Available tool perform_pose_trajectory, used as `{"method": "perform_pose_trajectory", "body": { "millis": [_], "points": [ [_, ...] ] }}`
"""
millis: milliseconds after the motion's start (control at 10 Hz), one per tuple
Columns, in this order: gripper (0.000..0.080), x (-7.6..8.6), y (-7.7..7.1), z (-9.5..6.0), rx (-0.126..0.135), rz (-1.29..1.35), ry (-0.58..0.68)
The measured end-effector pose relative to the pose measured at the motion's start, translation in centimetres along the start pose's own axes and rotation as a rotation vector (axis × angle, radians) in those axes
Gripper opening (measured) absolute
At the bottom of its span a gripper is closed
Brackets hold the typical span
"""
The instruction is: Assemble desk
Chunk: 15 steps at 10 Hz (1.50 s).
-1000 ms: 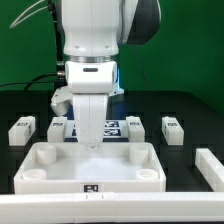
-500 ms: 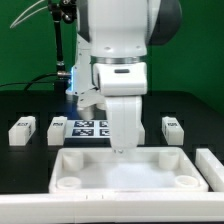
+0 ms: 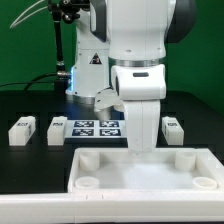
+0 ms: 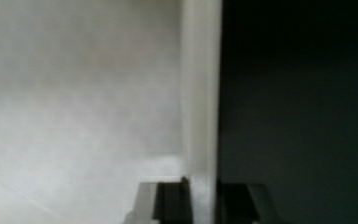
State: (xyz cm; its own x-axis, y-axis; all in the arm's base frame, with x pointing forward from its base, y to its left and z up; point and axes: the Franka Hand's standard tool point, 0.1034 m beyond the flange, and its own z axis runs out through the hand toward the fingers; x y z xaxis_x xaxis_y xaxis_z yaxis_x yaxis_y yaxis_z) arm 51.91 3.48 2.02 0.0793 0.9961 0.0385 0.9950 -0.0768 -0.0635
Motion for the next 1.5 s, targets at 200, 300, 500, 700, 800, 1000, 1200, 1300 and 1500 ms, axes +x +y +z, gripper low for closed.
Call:
{"method": "perform_pose_trajectory", "body": {
  "millis": [200,300,500,700,800,1000,1200,1300,1500],
  "points": [
    [0.0055,-0.02,-0.02,0.0,-0.008,0.001,0.002],
    [0.016,-0.04,-0.05,0.07,-0.007,0.002,0.002],
    [0.0307,-0.08,-0.06,0.1,-0.006,0.003,0.001],
    [0.0612,-0.1,-0.08,0.14,-0.006,0.003,0.001],
    [0.0612,-0.11,-0.09,0.17,-0.005,0.004,0.001],
    [0.0647,-0.13,-0.12,0.22,-0.004,0.004,0.001],
    [0.0649,-0.15,-0.15,0.28,-0.003,0.004,0.001],
    [0.0649,-0.16,-0.15,0.29,-0.003,0.005,0.001],
    [0.0649,0.36,-0.05,-0.49,-0.012,0.122,-0.003]
  ]
}}
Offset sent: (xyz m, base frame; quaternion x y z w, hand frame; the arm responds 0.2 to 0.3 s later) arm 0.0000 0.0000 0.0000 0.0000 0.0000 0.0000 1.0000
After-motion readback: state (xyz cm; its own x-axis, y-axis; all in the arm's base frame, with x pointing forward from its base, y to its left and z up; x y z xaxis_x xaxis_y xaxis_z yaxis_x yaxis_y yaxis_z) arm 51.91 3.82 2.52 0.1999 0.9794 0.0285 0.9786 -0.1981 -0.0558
